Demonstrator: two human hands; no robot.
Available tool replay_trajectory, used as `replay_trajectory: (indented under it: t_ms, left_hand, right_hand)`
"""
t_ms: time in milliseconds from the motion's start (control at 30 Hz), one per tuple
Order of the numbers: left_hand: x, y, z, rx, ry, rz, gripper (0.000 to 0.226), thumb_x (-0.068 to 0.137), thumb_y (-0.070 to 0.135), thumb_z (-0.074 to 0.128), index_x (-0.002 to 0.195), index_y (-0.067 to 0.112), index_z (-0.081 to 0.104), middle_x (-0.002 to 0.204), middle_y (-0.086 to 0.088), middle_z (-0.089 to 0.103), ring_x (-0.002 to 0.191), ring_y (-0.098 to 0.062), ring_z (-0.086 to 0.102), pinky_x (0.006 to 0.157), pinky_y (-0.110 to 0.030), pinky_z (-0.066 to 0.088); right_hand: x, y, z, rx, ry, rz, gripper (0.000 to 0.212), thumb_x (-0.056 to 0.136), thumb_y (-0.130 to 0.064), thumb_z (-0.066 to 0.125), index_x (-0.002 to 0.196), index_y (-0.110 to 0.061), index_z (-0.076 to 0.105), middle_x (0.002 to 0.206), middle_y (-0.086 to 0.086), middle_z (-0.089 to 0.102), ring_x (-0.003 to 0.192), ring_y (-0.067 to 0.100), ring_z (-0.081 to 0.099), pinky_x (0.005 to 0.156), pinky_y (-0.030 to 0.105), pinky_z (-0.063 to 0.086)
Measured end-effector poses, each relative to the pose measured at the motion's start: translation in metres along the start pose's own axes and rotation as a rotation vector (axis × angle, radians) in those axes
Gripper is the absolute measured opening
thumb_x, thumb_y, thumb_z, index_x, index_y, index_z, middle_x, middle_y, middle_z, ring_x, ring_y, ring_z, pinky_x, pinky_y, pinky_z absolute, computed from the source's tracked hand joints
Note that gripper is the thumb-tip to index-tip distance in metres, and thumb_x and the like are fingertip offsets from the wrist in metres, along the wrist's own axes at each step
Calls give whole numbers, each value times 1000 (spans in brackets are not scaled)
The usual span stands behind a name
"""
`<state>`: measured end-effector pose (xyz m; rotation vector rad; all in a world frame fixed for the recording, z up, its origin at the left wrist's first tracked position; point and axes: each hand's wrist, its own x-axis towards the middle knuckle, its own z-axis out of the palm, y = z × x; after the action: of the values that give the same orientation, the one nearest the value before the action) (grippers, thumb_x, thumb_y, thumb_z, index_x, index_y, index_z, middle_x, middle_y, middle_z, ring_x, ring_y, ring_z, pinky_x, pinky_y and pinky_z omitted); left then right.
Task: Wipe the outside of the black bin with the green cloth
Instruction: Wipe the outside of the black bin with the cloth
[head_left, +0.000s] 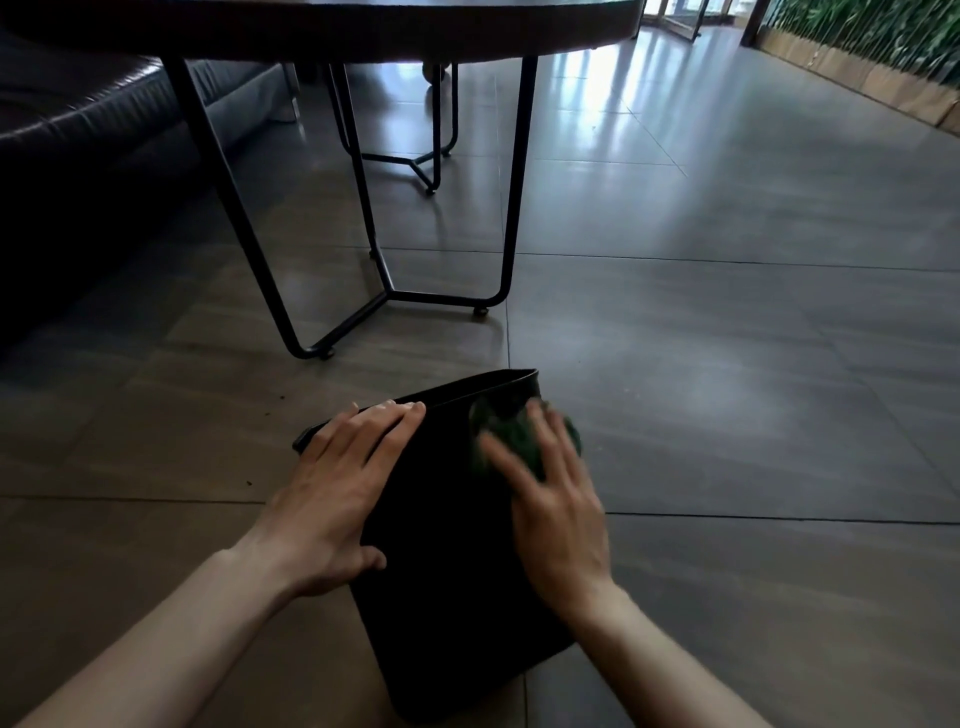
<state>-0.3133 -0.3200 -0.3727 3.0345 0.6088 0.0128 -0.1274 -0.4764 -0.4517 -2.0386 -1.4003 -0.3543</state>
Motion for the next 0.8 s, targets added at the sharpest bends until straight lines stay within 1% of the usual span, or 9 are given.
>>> replay_trajectory:
  t_ms: [67,200,333,400,500,567,633,700,800]
  left_hand:
    - [0,0,0,-7,-2,2,148,47,55,86,160,23,-6,162,6,12,153,-16,8,126,-39,9]
    - [1,0,0,-14,4,-3,144,49,51,83,160,22,-2,163,3,15,153,-16,9,126,-37,7]
    - [2,-2,2,2,-11,2,151,47,57,87,159,23,-7,163,6,9,154,-15,6,126,-37,6]
    - [2,-2,2,11,-11,4,153,46,59,87,159,24,-9,163,7,8,154,-14,4,126,-37,6]
    - [0,-1,0,6,-13,-6,152,45,58,87,160,23,-6,163,6,10,154,-15,6,126,-36,5]
    - [-1,0,-1,-3,-14,-8,150,44,55,87,160,22,-2,163,4,15,154,-16,10,126,-36,6]
    - [-1,0,-1,-16,-6,-9,147,44,51,86,160,22,0,163,3,18,153,-16,11,125,-34,5]
    - [0,1,-1,-16,-3,-9,145,45,50,84,160,22,0,163,4,17,153,-15,11,125,-34,4]
    - [-1,1,0,-24,-6,1,148,44,52,86,160,22,-1,163,5,15,153,-15,10,125,-34,3]
  right_hand:
    - [33,-10,0,12,19,98,58,95,-15,62,146,-40,51,166,10,29,156,33,20,104,61,49]
    - [-8,-23,19,-57,-112,-277,50,97,-26,60,145,-39,53,167,12,28,156,33,19,115,59,38]
    - [-82,-4,16,-146,-214,-534,37,106,-24,49,140,-38,57,164,13,34,154,33,27,109,54,45]
    - [-71,5,8,-110,-181,-411,43,100,-20,54,138,-38,60,163,12,37,153,33,29,106,53,48]
    - [-10,-5,-1,10,-20,39,67,87,-4,71,143,-39,57,163,8,36,153,32,28,101,55,53]
    - [26,-19,-1,43,22,153,67,89,-4,71,144,-39,54,164,8,36,154,32,27,103,56,52]
    - [28,-30,5,1,-18,60,60,93,-12,66,144,-40,54,164,8,34,154,32,25,108,57,47]
    - [-6,-33,12,-80,-95,-153,49,97,-22,59,143,-38,56,164,11,35,154,33,26,111,56,44]
    - [-71,-20,10,-145,-193,-403,38,106,-25,47,141,-36,58,161,13,39,152,33,32,106,52,49]
